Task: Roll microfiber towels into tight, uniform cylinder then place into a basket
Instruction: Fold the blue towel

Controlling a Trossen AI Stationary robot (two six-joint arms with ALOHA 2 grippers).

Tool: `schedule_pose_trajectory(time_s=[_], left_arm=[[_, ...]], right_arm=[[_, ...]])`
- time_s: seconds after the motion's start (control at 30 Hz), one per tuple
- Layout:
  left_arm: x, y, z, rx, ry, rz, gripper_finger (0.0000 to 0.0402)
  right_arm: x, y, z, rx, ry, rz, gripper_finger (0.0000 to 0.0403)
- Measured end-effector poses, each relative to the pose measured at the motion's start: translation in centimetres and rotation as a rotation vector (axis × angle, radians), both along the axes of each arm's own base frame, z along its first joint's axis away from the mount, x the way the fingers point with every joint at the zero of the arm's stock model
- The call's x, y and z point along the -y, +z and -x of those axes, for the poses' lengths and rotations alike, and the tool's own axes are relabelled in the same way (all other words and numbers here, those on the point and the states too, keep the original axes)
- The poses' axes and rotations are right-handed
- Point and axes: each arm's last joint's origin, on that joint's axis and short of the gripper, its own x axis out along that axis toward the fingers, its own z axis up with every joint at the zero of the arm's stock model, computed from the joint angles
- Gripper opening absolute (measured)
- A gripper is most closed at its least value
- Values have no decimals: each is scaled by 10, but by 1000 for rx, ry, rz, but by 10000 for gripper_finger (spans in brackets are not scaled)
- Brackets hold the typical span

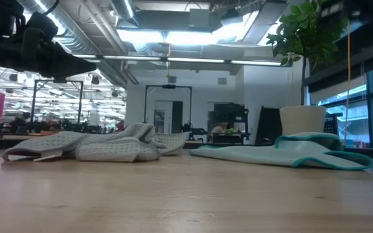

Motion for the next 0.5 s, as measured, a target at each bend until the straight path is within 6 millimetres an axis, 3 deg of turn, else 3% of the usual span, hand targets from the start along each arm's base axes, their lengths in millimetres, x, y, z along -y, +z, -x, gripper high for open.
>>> schedule_pose_trajectory(time_s=[0.23, 0.5], left_arm=[[0, 0, 0, 0, 0, 0, 0], [0, 0, 0, 0, 0, 0, 0]], right_arm=[[1, 55, 3, 74, -36, 100, 2], [3, 93, 13, -41, -30, 133, 2]])
